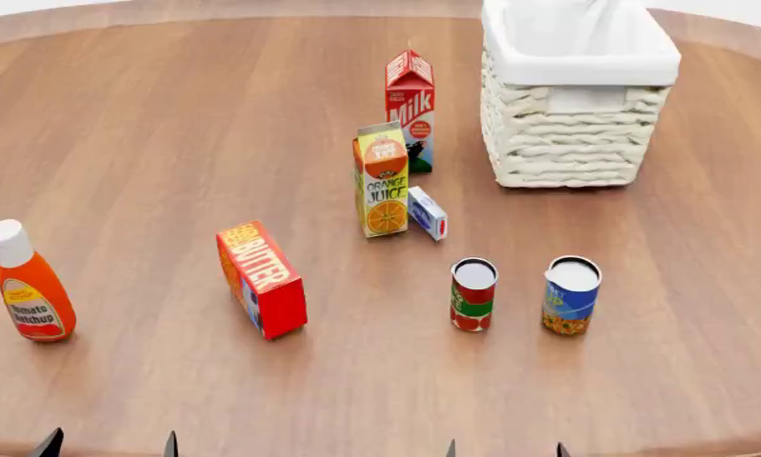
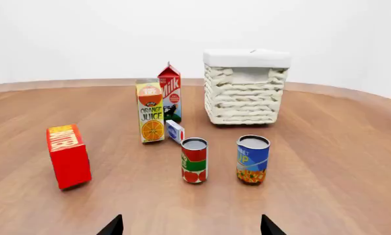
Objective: Pick up the orange juice, and put it in the basket.
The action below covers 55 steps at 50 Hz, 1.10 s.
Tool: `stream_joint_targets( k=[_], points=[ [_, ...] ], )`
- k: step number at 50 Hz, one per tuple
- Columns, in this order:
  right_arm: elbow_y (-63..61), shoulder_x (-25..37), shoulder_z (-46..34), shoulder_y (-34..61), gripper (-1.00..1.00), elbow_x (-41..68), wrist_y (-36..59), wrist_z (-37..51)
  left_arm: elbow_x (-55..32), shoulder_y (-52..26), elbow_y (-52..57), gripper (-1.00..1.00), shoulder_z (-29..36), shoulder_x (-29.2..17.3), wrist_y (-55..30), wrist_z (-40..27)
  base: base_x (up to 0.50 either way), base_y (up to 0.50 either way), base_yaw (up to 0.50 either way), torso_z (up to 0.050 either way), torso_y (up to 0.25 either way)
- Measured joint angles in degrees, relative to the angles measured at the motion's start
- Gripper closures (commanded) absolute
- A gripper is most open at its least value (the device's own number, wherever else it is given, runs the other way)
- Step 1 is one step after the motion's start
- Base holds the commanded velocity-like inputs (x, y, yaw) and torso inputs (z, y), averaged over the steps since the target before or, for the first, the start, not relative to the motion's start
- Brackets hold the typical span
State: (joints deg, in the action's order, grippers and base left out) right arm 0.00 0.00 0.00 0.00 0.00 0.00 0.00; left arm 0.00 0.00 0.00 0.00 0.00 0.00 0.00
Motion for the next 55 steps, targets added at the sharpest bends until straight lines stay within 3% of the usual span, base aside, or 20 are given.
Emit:
stream_joint_targets(
  k=[27, 55],
  points=[
    [-5.8, 3.4, -3.4, 0.8, -1.00, 2.4, 4.8, 3.6, -3.0, -0.1, -0.1, -1.00, 3.5, -3.0, 0.2, -3.5, 0.03, 0.00, 0.00, 0.000, 0.000],
    [-7.3, 5.7, -6.4, 1.4, -1.00, 3.9, 6.3, 5.4, -5.1, -0.3, -0.1, -1.00, 6.0, -5.1, 0.4, -6.0, 0.36, 0.00, 0.00, 0.000, 0.000]
  ],
)
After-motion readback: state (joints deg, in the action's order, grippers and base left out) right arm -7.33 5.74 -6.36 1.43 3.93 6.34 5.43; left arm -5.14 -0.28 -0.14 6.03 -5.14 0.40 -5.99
